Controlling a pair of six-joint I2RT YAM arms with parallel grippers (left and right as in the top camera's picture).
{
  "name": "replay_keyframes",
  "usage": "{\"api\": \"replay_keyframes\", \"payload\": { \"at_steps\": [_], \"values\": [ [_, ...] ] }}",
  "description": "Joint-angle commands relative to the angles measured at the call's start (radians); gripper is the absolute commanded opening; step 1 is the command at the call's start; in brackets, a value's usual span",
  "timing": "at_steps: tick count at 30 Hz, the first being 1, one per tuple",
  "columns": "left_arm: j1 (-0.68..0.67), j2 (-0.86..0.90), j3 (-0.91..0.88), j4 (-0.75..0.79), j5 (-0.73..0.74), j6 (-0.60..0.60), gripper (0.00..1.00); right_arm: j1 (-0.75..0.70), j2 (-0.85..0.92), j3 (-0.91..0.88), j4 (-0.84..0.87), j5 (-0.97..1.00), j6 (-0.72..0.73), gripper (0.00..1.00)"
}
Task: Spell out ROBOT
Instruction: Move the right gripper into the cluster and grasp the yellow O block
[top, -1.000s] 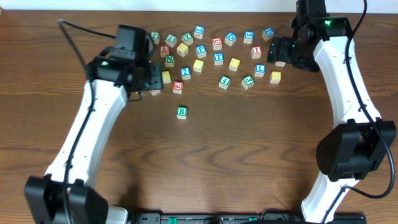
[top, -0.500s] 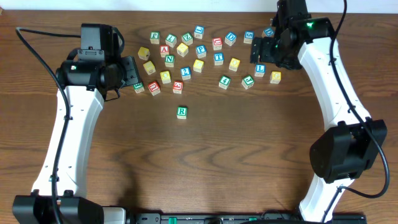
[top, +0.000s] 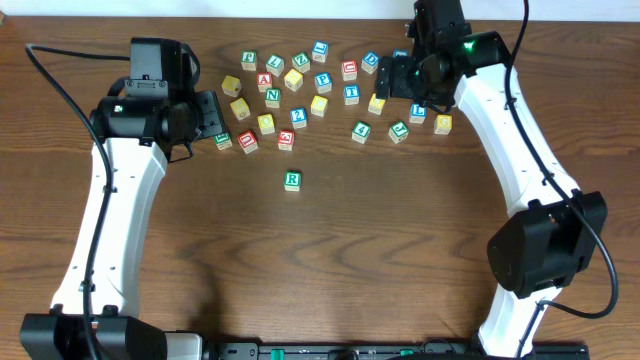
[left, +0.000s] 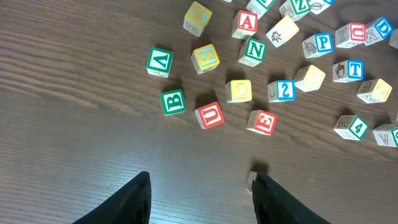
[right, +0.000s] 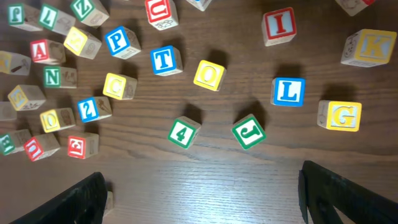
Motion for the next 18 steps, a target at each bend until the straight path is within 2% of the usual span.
{"api": "replay_keyframes", "payload": {
  "at_steps": [1, 8, 12, 18],
  "values": [
    [0.004, 0.005, 0.018, -0.003, -0.005, 0.013, 0.52, 0.004, 0.002, 0.033, 0.003, -0.037, 0.012, 0.94],
    [0.004, 0.005, 0.018, -0.027, -0.005, 0.013, 0.52, 0.004, 0.019, 0.232, 0.037, -0.043, 0.002, 0.89],
    [0.004, 0.005, 0.018, -0.028, -0.005, 0.013, 0.52, 0.015, 0.103, 0.233, 0.069, -0.026, 0.024, 0.88],
    [0.004, 0.005, 0.018, -0.028, -0.005, 0.013, 0.51, 0.028, 0.279, 0.232, 0.082, 0.036, 0.161, 0.79]
  ]
}}
